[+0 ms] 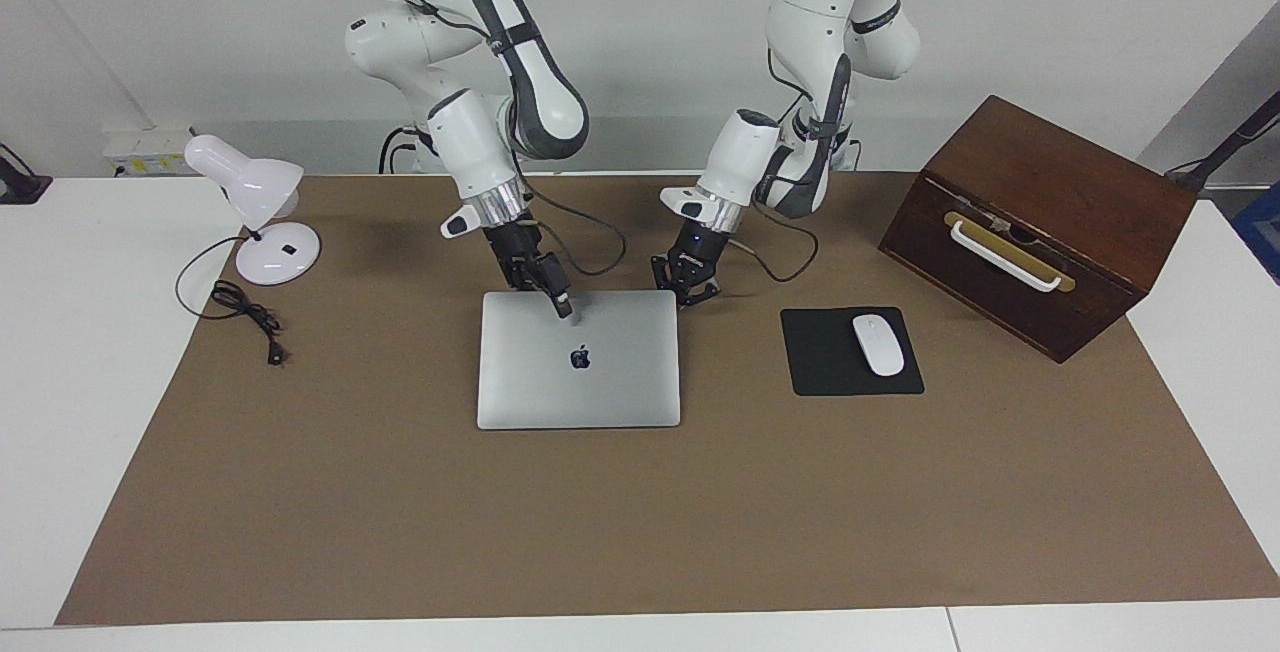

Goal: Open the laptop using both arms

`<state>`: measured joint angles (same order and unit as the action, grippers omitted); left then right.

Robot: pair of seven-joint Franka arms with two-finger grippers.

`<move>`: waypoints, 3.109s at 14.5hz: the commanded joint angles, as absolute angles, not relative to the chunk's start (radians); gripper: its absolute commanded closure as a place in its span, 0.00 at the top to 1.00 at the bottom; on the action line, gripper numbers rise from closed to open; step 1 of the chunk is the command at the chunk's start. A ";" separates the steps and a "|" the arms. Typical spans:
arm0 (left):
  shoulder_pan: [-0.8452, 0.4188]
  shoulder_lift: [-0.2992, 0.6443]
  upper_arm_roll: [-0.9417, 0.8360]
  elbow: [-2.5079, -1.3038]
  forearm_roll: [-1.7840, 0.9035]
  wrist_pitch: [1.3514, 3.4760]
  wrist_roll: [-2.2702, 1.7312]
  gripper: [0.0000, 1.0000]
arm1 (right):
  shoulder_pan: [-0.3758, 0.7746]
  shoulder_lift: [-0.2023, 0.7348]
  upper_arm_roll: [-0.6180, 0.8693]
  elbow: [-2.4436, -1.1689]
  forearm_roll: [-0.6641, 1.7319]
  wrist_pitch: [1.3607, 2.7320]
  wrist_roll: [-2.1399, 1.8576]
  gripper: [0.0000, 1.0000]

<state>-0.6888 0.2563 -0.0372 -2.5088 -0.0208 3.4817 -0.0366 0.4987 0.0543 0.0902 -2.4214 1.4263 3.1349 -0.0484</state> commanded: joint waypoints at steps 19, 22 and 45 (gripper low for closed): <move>-0.715 0.299 -0.017 -2.487 -0.028 3.504 -0.011 0.00 | 0.362 0.222 0.092 -2.002 1.388 3.094 -0.164 1.00; -0.715 0.301 -0.017 -2.487 -0.028 3.504 -0.011 0.00 | 0.330 0.253 0.091 -1.924 1.378 3.038 -0.164 1.00; -0.660 0.117 -0.017 -2.487 -0.032 3.301 -0.092 0.00 | 0.164 0.173 0.095 -1.716 0.650 2.596 0.140 1.00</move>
